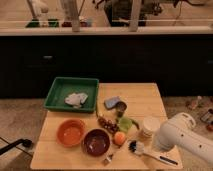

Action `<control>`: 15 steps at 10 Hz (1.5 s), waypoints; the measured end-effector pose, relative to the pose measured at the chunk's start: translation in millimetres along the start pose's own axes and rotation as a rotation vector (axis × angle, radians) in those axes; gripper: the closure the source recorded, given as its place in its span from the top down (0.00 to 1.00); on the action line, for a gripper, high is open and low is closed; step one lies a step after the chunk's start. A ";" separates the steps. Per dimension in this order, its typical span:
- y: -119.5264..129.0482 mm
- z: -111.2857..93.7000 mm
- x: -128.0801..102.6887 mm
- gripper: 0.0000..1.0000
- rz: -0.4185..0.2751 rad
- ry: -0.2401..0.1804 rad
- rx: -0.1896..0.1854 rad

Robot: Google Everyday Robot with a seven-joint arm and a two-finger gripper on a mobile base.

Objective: Place brush in purple bowl

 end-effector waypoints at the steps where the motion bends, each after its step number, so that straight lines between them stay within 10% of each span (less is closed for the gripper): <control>1: 2.5 1.6 -0.4 0.17 0.015 0.003 0.004; 7: 5.9 6.9 0.5 0.76 0.108 0.007 0.006; 15: 13.2 30.5 1.1 0.80 0.124 0.034 -0.044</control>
